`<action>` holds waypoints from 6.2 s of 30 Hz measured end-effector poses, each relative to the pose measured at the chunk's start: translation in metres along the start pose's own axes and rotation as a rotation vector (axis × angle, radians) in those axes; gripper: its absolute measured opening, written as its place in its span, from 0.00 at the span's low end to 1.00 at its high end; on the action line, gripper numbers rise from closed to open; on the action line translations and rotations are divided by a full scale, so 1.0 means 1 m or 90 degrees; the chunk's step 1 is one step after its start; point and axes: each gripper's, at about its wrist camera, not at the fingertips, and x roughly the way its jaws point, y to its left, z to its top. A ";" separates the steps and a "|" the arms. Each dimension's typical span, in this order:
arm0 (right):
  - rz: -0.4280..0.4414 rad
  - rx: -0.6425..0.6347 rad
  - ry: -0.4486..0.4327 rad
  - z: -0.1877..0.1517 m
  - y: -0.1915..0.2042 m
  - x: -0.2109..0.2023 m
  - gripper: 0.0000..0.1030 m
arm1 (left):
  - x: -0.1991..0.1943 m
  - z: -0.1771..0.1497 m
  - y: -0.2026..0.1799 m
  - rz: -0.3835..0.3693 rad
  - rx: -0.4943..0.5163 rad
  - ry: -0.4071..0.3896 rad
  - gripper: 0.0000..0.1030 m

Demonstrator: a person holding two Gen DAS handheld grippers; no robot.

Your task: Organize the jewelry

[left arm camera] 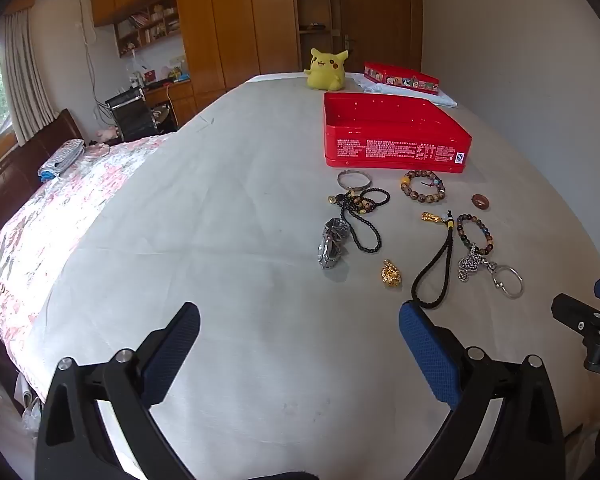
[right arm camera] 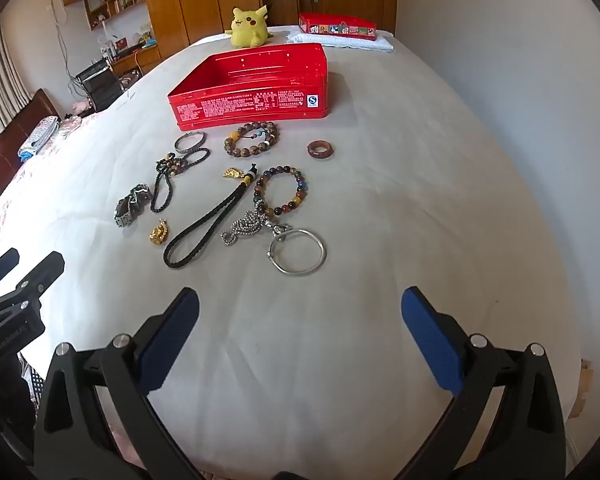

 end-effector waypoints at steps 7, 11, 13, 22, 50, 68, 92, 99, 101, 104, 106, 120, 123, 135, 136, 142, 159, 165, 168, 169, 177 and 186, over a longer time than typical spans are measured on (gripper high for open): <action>-0.001 -0.001 -0.002 0.001 -0.001 -0.001 0.97 | 0.000 0.000 0.000 -0.001 0.000 0.000 0.96; -0.002 -0.001 0.000 0.001 0.000 0.001 0.97 | 0.000 0.000 0.002 -0.001 -0.001 -0.001 0.96; -0.001 -0.002 -0.001 0.001 0.000 0.000 0.97 | 0.000 0.000 0.003 -0.001 -0.002 -0.001 0.96; -0.001 -0.003 -0.001 0.001 -0.001 0.000 0.97 | -0.001 0.000 0.000 0.000 0.001 0.000 0.96; 0.006 -0.004 -0.003 0.000 0.004 -0.001 0.97 | 0.000 0.000 0.000 0.001 0.002 0.000 0.96; 0.008 -0.006 -0.002 -0.001 0.005 -0.002 0.97 | 0.000 0.000 0.000 0.000 0.001 -0.001 0.96; 0.016 -0.005 0.006 -0.001 0.004 0.004 0.97 | 0.002 -0.001 0.011 0.002 0.001 0.006 0.96; 0.028 -0.001 0.014 0.008 -0.005 0.013 0.97 | 0.013 0.004 0.022 -0.038 -0.017 0.016 0.96; 0.037 -0.002 0.019 0.012 -0.008 0.017 0.97 | 0.021 0.007 0.029 -0.062 -0.027 0.029 0.96; 0.059 0.003 0.035 0.020 -0.015 0.028 0.97 | 0.036 0.012 0.035 -0.070 -0.033 0.055 0.96; 0.073 0.005 0.040 0.024 -0.018 0.033 0.97 | 0.048 0.017 0.037 -0.082 -0.042 0.077 0.96; 0.146 0.052 0.070 0.061 -0.048 0.068 0.97 | 0.136 0.047 0.006 -0.141 0.016 0.209 0.69; 0.141 0.053 0.074 0.066 -0.051 0.075 0.97 | 0.144 0.053 0.004 -0.139 0.024 0.209 0.69; 0.170 0.070 0.115 0.096 -0.060 0.106 0.66 | 0.161 0.071 0.013 -0.231 0.004 0.252 0.19; 0.174 0.071 0.117 0.100 -0.059 0.108 0.65 | 0.162 0.072 0.016 -0.241 -0.005 0.253 0.19; 0.192 0.096 0.136 0.122 -0.070 0.122 0.53 | 0.155 0.083 0.035 -0.236 -0.041 0.215 0.14; 0.078 0.032 0.183 0.154 -0.054 0.176 0.42 | 0.166 0.110 0.040 -0.219 -0.061 0.173 0.11; 0.052 0.001 0.167 0.149 -0.049 0.173 0.28 | 0.165 0.110 0.041 -0.218 -0.062 0.172 0.11; 0.085 0.023 0.164 0.149 -0.055 0.167 0.28 | 0.160 0.111 0.040 -0.221 -0.061 0.165 0.11; 0.091 0.025 0.160 0.150 -0.055 0.163 0.28 | 0.158 0.111 0.040 -0.224 -0.061 0.164 0.11; 0.154 0.027 0.095 0.182 -0.059 0.122 0.28 | 0.138 0.146 0.029 -0.239 -0.038 0.126 0.11; 0.201 0.017 0.053 0.258 -0.030 0.139 0.28 | 0.170 0.227 -0.009 -0.256 -0.020 0.089 0.11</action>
